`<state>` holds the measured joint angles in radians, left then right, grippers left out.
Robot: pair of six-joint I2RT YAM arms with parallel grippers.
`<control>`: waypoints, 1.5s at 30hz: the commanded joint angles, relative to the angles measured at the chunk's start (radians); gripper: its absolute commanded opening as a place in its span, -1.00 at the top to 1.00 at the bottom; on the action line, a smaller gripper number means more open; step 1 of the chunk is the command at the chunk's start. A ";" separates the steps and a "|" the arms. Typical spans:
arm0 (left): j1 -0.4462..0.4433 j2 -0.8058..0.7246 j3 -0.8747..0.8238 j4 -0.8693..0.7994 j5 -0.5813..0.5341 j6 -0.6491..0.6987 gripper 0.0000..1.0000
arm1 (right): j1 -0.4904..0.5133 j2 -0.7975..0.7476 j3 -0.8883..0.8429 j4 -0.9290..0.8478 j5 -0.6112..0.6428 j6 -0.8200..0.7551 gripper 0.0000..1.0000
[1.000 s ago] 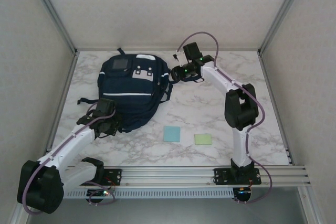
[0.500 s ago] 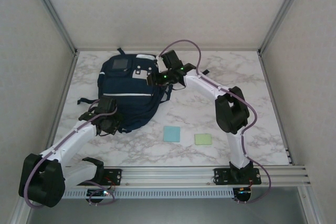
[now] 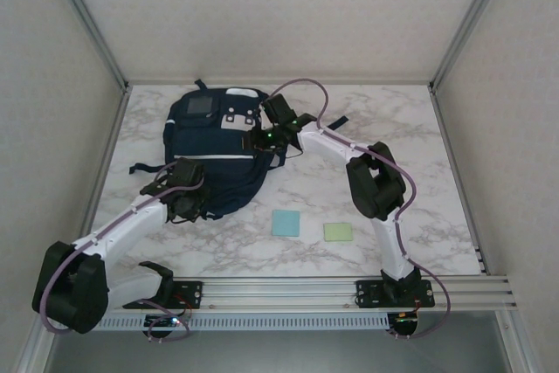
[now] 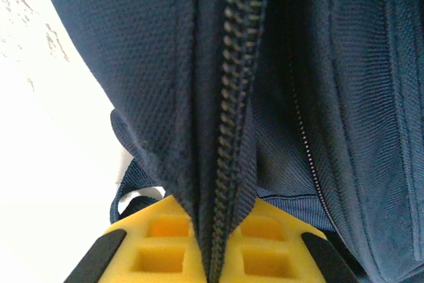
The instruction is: Pack the student bag
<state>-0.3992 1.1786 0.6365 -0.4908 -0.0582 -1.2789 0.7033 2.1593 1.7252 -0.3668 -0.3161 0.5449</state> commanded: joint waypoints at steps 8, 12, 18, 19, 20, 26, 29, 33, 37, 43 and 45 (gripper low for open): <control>-0.094 0.148 0.172 0.256 -0.053 -0.006 1.00 | 0.074 -0.192 -0.243 0.067 -0.115 0.176 0.24; -0.104 0.188 0.197 0.265 -0.038 -0.007 1.00 | 0.079 -0.243 -0.305 0.127 -0.198 0.242 0.24; -0.104 0.146 0.193 0.227 -0.076 0.014 1.00 | 0.053 -0.321 -0.284 -0.047 -0.022 0.077 0.21; -0.104 0.136 0.192 0.214 -0.082 0.020 1.00 | 0.048 -0.322 -0.269 -0.069 -0.006 0.048 0.20; -0.102 0.128 0.191 0.204 -0.084 0.026 1.00 | 0.023 -0.322 -0.257 -0.084 0.006 0.025 0.18; -0.103 0.090 0.155 0.150 -0.085 0.039 1.00 | -0.050 -0.248 -0.148 -0.104 0.053 -0.087 0.07; -0.102 0.071 0.127 0.144 -0.082 0.026 1.00 | -0.069 -0.171 -0.065 -0.105 0.076 -0.092 0.06; -0.107 0.063 0.109 0.133 -0.067 0.021 1.00 | -0.079 -0.057 0.048 -0.081 0.084 -0.063 0.06; -0.110 0.056 0.098 0.133 -0.063 0.015 1.00 | -0.077 0.046 0.149 -0.075 0.069 -0.031 0.06; -0.111 0.071 0.088 0.162 -0.054 0.008 1.00 | -0.061 0.096 0.177 -0.069 0.015 -0.019 0.07; -0.112 0.082 0.089 0.180 -0.054 0.005 1.00 | -0.050 0.087 0.154 -0.078 0.006 -0.013 0.07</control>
<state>-0.4969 1.2751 0.7242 -0.3405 -0.0921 -1.2755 0.6281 2.2555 1.8729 -0.4339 -0.2726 0.5140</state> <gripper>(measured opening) 0.041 0.467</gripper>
